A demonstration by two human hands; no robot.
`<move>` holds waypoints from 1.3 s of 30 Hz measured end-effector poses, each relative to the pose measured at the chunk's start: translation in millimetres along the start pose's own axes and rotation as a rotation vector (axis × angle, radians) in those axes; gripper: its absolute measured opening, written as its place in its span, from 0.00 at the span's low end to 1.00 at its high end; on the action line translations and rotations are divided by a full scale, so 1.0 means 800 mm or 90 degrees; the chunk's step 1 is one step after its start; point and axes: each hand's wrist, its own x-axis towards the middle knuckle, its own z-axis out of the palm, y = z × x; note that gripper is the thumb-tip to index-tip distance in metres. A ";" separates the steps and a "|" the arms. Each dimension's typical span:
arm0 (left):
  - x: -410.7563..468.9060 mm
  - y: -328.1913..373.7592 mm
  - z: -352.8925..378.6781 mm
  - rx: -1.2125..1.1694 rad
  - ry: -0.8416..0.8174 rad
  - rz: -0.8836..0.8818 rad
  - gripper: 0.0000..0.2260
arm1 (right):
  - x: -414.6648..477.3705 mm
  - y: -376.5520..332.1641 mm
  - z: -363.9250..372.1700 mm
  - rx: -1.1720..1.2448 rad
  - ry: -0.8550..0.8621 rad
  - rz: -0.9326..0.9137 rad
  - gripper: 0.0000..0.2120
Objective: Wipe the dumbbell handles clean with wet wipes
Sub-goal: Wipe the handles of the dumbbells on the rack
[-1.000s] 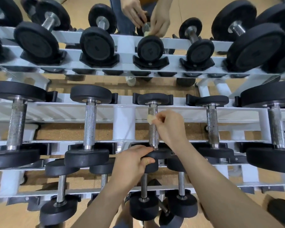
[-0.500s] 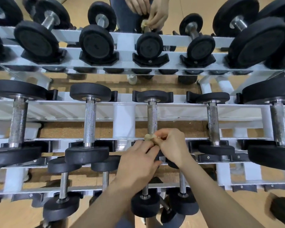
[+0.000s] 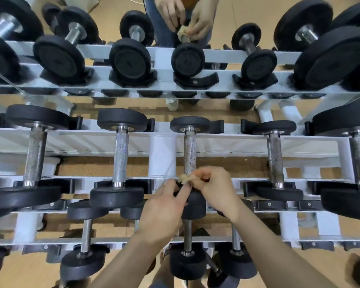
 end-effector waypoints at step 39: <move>0.012 0.014 0.022 -0.379 0.069 -0.067 0.13 | 0.043 -0.004 -0.019 -0.113 0.143 -0.085 0.04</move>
